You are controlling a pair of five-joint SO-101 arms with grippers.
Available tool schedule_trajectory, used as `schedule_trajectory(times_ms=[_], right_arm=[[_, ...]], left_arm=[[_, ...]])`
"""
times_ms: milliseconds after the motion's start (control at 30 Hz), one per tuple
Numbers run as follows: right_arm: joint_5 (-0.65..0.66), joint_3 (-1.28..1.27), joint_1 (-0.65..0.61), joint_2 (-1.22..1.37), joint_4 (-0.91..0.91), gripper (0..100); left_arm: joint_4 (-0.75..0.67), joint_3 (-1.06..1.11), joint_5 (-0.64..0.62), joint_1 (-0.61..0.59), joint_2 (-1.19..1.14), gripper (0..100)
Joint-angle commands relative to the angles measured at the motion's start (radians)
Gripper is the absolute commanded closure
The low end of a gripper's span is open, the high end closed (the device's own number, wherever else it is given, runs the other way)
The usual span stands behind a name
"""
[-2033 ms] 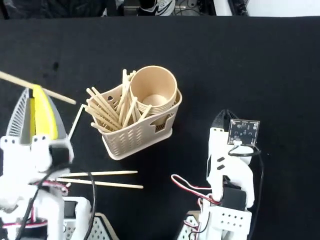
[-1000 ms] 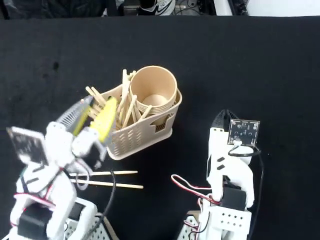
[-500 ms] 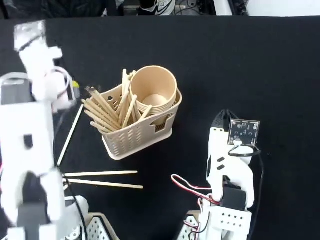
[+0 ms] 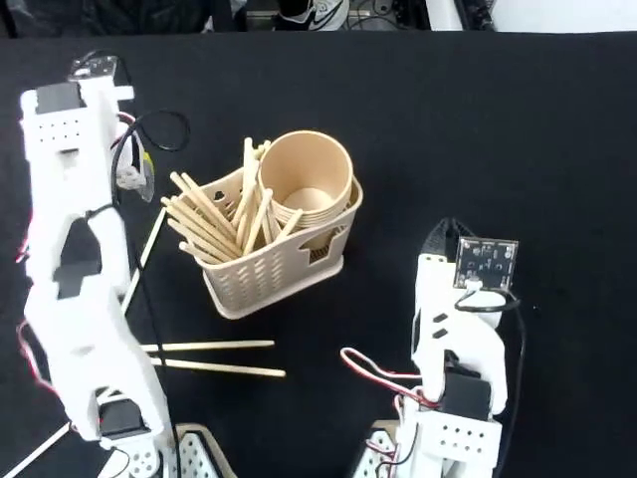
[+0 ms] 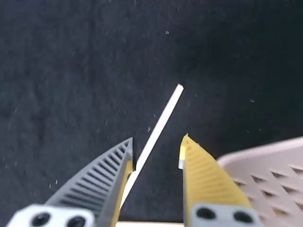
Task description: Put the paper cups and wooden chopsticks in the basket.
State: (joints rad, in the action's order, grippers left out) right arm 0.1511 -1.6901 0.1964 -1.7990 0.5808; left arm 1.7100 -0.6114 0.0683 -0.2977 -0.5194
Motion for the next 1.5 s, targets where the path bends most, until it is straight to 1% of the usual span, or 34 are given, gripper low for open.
schedule_trajectory(times_ms=[0, 133, 267, 433, 500, 633, 1000, 1067, 1100, 1133, 1300, 1467], right_arm=[[0.009, 0.015, 0.011, -0.047, -0.003, 98.5], [0.009, 0.015, 0.012, -0.047, -0.003, 98.5], [0.009, 0.015, 0.012, -0.047, -0.003, 98.5], [0.009, 0.015, 0.012, -0.047, -0.003, 98.5], [0.009, 0.015, 0.012, -0.047, -0.003, 98.5], [0.009, 0.015, 0.026, -0.047, -0.003, 98.5], [0.009, 0.015, 0.025, -0.047, -0.003, 98.5], [0.009, 0.015, 0.025, -0.047, -0.003, 98.5], [0.009, 0.015, 0.025, -0.047, -0.003, 98.5], [0.009, 0.015, 0.025, -0.047, -0.003, 98.5], [0.009, 0.015, 0.023, -0.047, -0.003, 98.5], [0.009, 0.013, 0.021, -0.047, -0.005, 98.5]], left_arm=[[0.029, -0.191, 0.031, -0.008, -0.161, 84], [0.051, -0.328, 0.031, -0.012, -0.285, 84], [0.051, -0.329, 0.043, -0.012, -0.327, 84], [0.049, -0.228, 0.124, -0.001, -0.328, 84], [0.034, -0.196, 0.130, 0.001, -0.328, 84], [-0.011, -0.137, 0.132, -0.001, -0.328, 90], [-0.101, -0.028, 0.132, -0.001, -0.328, 91], [-0.112, -0.033, 0.132, -0.004, -0.328, 96], [-0.110, -0.035, 0.132, -0.004, -0.324, 98], [-0.110, -0.035, 0.130, -0.004, -0.316, 97], [-0.077, -0.084, 0.121, -0.001, -0.253, 97], [-0.043, -0.084, 0.071, -0.005, -0.072, 97]])
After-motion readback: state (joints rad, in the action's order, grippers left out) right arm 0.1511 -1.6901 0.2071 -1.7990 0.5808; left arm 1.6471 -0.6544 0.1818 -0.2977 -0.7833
